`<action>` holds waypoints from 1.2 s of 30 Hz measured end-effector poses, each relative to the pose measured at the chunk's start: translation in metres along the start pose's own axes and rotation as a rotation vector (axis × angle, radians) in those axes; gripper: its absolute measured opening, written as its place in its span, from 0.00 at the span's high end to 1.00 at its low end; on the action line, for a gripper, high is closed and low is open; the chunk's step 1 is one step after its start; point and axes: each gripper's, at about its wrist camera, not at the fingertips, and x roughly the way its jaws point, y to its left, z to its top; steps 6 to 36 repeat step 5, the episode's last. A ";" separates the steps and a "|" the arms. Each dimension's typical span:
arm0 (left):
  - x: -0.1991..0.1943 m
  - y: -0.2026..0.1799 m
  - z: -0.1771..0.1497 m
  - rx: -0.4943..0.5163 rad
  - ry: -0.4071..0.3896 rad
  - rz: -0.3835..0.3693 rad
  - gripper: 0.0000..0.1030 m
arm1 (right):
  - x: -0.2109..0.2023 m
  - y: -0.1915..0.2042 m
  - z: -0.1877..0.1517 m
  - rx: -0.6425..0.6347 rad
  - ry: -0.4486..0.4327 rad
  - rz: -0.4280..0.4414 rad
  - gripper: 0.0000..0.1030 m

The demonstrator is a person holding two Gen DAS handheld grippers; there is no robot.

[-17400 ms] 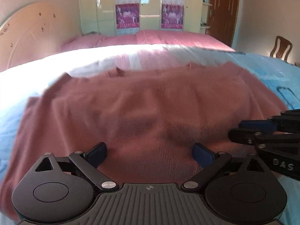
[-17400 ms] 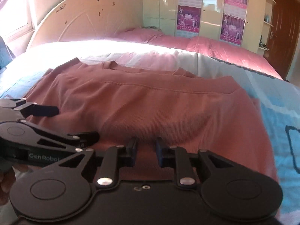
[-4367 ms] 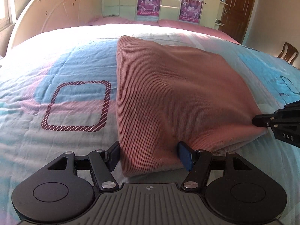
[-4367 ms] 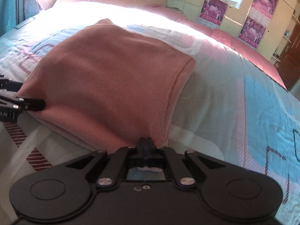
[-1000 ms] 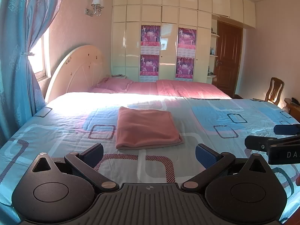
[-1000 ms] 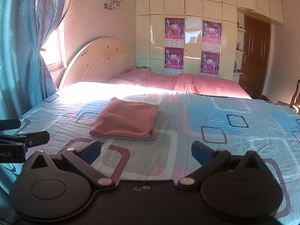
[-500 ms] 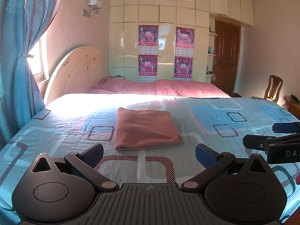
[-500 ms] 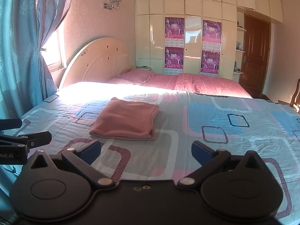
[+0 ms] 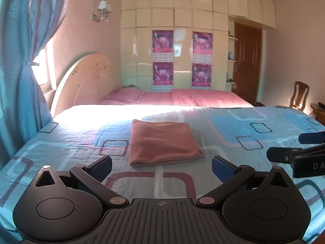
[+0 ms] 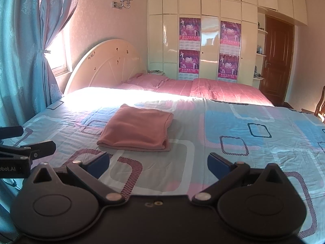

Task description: Fold small clothes

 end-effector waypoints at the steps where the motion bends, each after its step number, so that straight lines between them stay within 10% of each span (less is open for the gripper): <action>1: 0.000 0.002 0.001 -0.005 -0.003 0.002 0.00 | 0.001 0.001 0.000 -0.002 0.000 0.001 0.01; 36: 0.003 0.004 0.002 -0.022 0.016 -0.003 0.00 | 0.005 0.002 -0.001 -0.006 0.006 0.008 0.01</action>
